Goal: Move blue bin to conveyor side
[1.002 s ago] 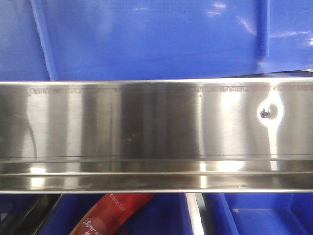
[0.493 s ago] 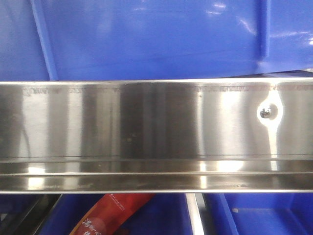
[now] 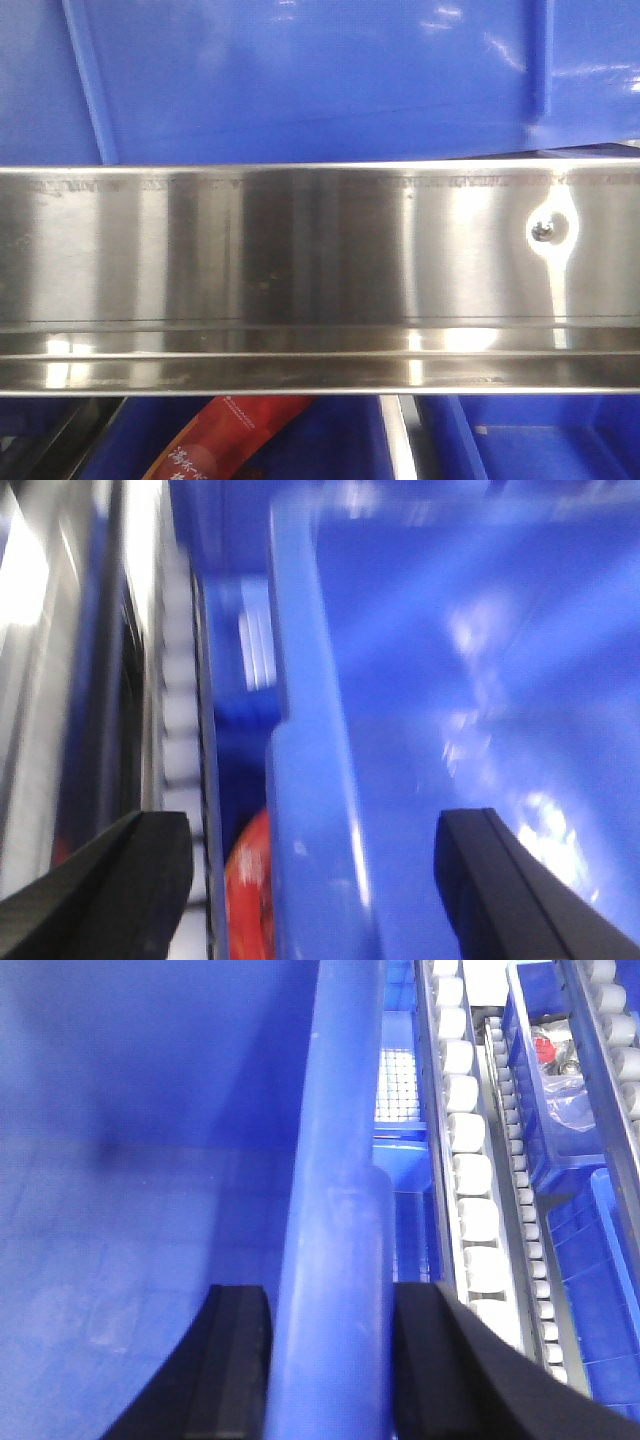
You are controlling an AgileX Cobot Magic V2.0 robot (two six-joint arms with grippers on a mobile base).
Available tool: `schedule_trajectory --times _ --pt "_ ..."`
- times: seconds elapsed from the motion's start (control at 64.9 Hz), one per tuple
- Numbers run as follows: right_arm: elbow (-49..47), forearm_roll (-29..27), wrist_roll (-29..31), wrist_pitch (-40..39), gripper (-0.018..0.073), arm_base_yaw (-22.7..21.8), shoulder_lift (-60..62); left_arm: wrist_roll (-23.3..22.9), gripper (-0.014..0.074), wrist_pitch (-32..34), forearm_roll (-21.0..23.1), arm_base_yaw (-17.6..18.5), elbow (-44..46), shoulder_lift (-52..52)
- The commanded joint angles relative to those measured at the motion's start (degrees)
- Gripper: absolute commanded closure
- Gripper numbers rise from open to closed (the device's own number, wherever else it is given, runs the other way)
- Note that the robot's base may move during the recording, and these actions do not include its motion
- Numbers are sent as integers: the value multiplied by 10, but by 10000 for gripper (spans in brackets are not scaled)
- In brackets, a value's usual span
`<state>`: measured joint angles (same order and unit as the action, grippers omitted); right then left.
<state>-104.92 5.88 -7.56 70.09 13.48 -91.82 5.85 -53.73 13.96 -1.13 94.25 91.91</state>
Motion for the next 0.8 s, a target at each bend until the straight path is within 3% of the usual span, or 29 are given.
schedule_trajectory --times 0.0,0.293,0.786 --pt "3 4 6 -1 648 -1 2 -3 188 -19 10 2 8 11" --pt "3 4 6 -1 648 -1 2 -3 191 -29 11 3 8 20" --pt "3 4 6 -1 648 -1 1 -3 328 -23 -8 21 8 20"
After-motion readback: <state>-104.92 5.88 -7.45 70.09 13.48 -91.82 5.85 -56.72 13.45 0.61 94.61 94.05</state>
